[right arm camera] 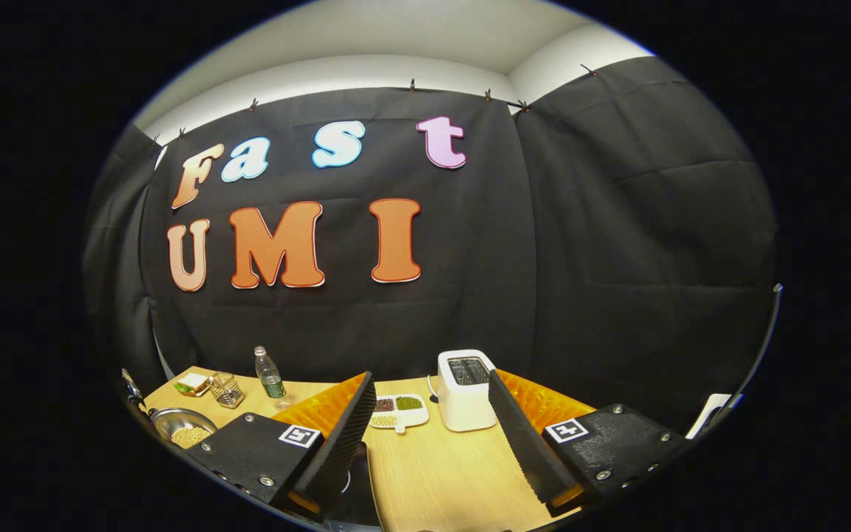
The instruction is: First push the handle of the pot to place it horizontally, then grasp the pot with both hands and set it on the induction cooktop.
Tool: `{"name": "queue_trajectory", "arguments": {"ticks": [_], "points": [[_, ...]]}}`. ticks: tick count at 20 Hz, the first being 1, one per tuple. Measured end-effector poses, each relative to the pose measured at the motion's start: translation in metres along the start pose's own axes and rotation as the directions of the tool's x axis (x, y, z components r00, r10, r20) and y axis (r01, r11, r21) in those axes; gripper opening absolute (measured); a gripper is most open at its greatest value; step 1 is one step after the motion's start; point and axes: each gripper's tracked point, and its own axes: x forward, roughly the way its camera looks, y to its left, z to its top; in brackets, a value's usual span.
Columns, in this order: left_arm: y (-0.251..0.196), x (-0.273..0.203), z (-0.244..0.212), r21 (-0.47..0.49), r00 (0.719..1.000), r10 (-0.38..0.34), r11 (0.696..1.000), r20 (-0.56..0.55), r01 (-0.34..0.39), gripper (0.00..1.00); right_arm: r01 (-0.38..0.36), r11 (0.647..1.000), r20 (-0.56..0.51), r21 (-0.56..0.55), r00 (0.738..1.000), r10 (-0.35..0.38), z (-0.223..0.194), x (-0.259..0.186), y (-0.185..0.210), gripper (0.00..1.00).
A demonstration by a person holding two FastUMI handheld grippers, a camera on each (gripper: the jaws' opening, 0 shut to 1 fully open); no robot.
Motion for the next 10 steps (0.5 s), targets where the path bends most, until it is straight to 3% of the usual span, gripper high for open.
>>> {"name": "queue_trajectory", "arguments": {"ticks": [2, 5, 6, 10], "points": [[0.001, 0.001, 0.003, -0.019, 1.0, -0.005, 1.0, 0.007, 0.005, 0.02, 0.001, 1.0, -0.009, 0.001, 1.0, -0.001, -0.005, 0.002, 0.003, 0.95], [0.003, -0.005, 0.011, -0.031, 0.999, -0.007, 1.0, 0.035, 0.008, 0.02, -0.01, 1.0, -0.029, 0.012, 1.0, 0.01, -0.014, 0.003, 0.016, 0.95], [0.006, -0.008, 0.015, -0.03, 0.999, -0.006, 1.0, 0.05, 0.007, 0.02, -0.016, 1.0, -0.037, 0.016, 0.999, 0.016, -0.018, 0.002, 0.022, 1.0], [0.032, -0.031, 0.042, -0.044, 0.99, 0.028, 0.999, 0.139, -0.022, 0.02, -0.049, 0.998, -0.063, 0.034, 0.997, 0.051, -0.031, 0.001, 0.054, 0.95]]}}
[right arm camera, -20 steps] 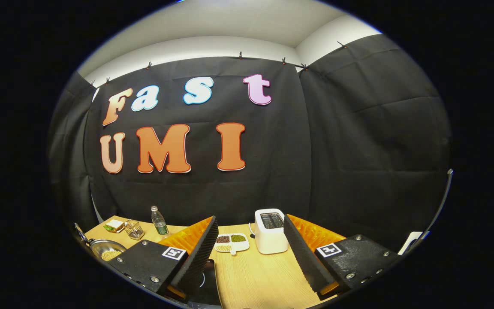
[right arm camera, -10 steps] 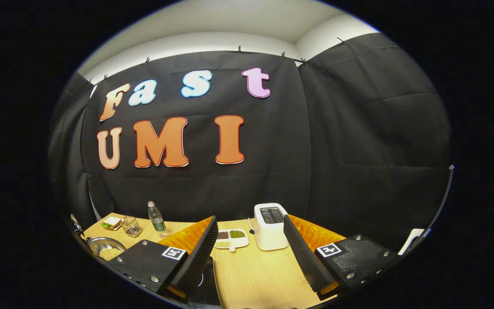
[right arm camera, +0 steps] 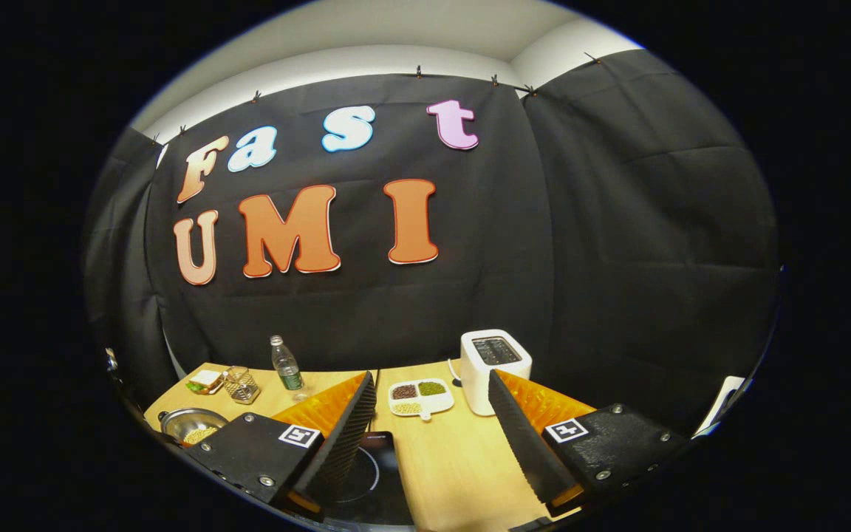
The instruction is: First push the handle of the pot to place it horizontally, then grasp the pot with both hands and set it on the induction cooktop.
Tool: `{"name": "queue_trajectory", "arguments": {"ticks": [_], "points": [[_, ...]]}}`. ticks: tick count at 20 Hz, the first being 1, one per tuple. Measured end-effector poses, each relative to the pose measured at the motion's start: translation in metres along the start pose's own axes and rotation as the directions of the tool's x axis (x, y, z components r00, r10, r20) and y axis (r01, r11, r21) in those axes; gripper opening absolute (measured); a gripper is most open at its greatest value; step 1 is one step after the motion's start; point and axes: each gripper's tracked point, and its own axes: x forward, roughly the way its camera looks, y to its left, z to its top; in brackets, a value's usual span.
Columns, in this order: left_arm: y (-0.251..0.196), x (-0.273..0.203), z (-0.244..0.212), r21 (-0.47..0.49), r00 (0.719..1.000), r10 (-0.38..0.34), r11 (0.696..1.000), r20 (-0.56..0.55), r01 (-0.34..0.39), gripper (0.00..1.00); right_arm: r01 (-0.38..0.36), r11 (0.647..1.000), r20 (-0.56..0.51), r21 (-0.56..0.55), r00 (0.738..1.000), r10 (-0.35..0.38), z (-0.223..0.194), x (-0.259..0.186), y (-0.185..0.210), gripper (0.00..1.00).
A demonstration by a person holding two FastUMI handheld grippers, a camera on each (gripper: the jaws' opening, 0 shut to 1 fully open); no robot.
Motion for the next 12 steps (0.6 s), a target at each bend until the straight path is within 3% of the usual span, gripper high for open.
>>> {"name": "queue_trajectory", "arguments": {"ticks": [5, 9, 12], "points": [[0.07, -0.031, 0.037, -0.038, 0.989, 0.107, 0.994, 0.099, -0.104, 0.02, -0.045, 0.999, -0.019, -0.008, 0.999, 0.045, -0.013, 0.002, 0.045, 0.95], [0.132, -0.053, 0.044, -0.059, 0.969, 0.208, 0.978, 0.131, -0.202, 0.02, -0.077, 0.997, -0.036, -0.007, 0.996, 0.077, -0.023, 0.001, 0.08, 0.95], [0.163, -0.067, 0.047, -0.053, 0.959, 0.243, 0.97, 0.149, -0.237, 0.02, -0.092, 0.996, -0.044, -0.007, 0.995, 0.092, -0.03, -0.001, 0.106, 0.95]]}}
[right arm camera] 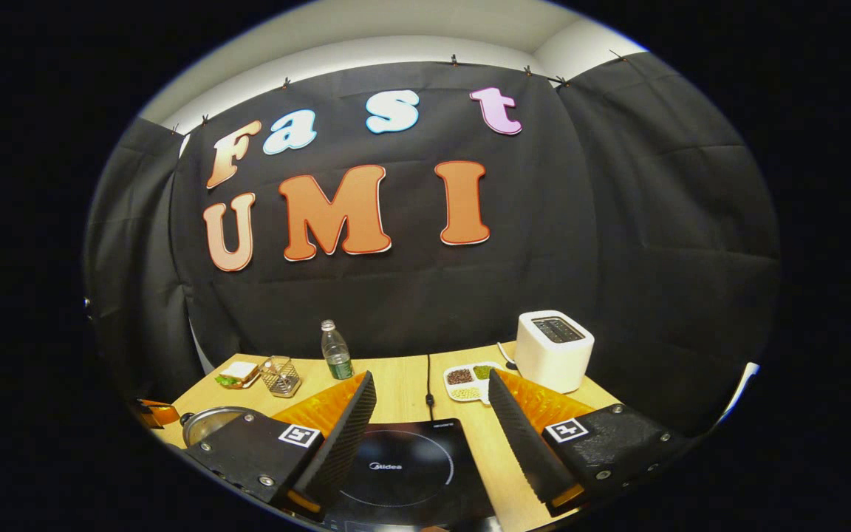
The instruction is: First push the handle of the pot to place it horizontally, then grasp the pot with both hands and set it on the induction cooktop.
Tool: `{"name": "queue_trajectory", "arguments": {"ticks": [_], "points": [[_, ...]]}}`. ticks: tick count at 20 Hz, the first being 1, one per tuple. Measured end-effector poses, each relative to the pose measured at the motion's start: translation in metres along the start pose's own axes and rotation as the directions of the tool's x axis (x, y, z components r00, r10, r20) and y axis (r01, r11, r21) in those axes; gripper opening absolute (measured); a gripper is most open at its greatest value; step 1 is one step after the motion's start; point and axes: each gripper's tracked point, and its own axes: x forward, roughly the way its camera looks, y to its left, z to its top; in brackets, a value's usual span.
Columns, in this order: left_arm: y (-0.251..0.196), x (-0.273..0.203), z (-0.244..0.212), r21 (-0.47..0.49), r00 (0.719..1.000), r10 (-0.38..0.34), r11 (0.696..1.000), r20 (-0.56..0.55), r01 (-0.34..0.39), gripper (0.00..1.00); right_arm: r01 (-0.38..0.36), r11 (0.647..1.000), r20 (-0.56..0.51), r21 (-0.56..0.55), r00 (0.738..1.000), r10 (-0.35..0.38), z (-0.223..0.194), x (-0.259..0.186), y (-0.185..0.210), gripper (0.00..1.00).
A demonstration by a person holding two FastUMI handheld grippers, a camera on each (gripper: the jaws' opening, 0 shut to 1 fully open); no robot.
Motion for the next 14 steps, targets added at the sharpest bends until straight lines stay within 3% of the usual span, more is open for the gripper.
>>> {"name": "queue_trajectory", "arguments": {"ticks": [8, 9, 10, 14], "points": [[0.065, -0.004, -0.01, -0.002, 0.999, 0.043, 0.999, 0.001, -0.043, 0.04, -0.044, 0.999, -0.049, 0.005, 0.998, 0.044, -0.031, -0.001, 0.071, 0.95], [0.069, -0.003, -0.011, -0.007, 0.999, 0.039, 0.999, 0.001, -0.039, 0.08, -0.046, 0.999, -0.058, 0.001, 0.997, 0.046, -0.037, 0.0, 0.078, 0.95], [0.073, -0.003, -0.012, -0.015, 0.999, 0.033, 0.999, 0.004, -0.033, 0.22, -0.051, 0.999, -0.07, -0.002, 0.996, 0.051, -0.043, 0.001, 0.088, 0.95], [0.09, 0.004, -0.02, -0.037, 1.0, 0.017, 0.999, -0.002, -0.017, 0.51, -0.084, 0.996, -0.135, -0.014, 0.987, 0.081, -0.074, 0.0, 0.122, 0.95]]}}
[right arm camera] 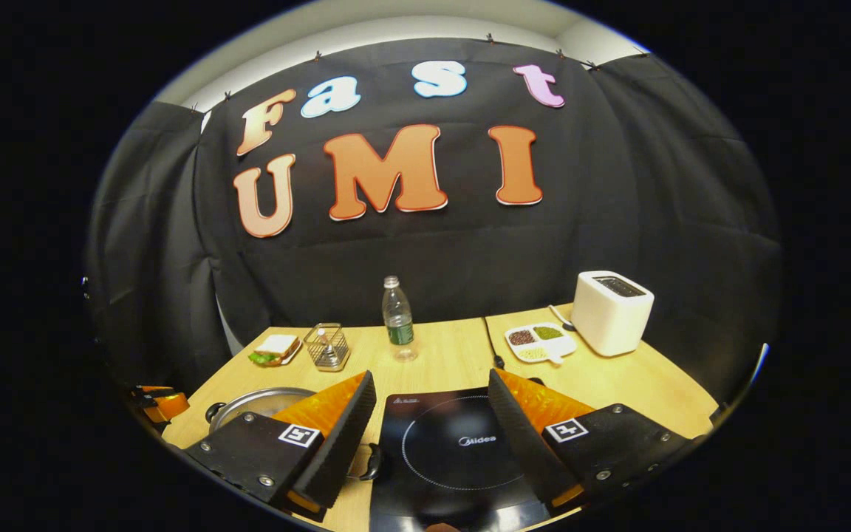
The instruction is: First push the handle of the pot to place it horizontally, then grasp the pot with both hands and set it on the induction cooktop.
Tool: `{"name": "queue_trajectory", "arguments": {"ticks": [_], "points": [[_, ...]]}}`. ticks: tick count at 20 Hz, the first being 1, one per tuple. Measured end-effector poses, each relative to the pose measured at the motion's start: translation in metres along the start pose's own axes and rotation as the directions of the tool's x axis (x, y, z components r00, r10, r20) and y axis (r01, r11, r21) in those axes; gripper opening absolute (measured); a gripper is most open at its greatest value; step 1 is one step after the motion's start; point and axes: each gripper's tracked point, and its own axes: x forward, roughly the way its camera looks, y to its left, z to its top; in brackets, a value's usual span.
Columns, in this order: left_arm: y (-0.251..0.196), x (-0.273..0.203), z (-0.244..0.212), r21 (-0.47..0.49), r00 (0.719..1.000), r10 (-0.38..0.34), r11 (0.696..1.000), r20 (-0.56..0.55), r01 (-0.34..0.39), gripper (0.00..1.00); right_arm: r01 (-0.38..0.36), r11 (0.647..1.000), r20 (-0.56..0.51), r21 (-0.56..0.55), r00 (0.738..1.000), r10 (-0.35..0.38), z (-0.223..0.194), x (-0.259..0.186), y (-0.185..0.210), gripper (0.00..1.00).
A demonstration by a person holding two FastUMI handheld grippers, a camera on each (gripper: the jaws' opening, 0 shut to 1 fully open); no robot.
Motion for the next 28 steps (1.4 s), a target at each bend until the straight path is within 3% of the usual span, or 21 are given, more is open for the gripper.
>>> {"name": "queue_trajectory", "arguments": {"ticks": [3, 6, 15, 23, 27, 28], "points": [[0.008, 0.006, -0.01, -0.034, 1.0, -0.017, 0.999, -0.025, 0.016, 0.51, -0.006, 1.0, -0.039, -0.023, 0.999, 0.005, -0.019, 0.004, 0.02, 0.95], [0.011, 0.019, -0.025, -0.054, 0.997, -0.046, 0.998, -0.058, 0.043, 0.87, -0.012, 0.999, -0.082, -0.043, 0.997, 0.009, -0.042, 0.008, 0.038, 0.95], [0.024, 0.052, -0.054, -0.036, 0.988, -0.067, 0.997, -0.139, 0.063, 0.88, 0.017, 0.997, -0.242, -0.08, 0.97, -0.036, -0.117, 0.028, 0.065, 0.96], [0.031, 0.078, -0.075, -0.027, 0.976, -0.064, 0.998, -0.209, 0.059, 0.88, 0.04, 0.995, -0.325, -0.091, 0.943, -0.068, -0.154, 0.036, 0.071, 0.96], [0.018, 0.079, -0.075, -0.055, 0.973, -0.122, 0.992, -0.197, 0.113, 0.88, 0.032, 0.994, -0.357, -0.1, 0.932, -0.066, -0.165, 0.037, 0.073, 0.87], [0.019, 0.077, -0.077, -0.04, 0.974, -0.113, 0.993, -0.198, 0.107, 0.89, 0.037, 0.994, -0.368, -0.101, 0.927, -0.072, -0.167, 0.035, 0.073, 0.78]]}}
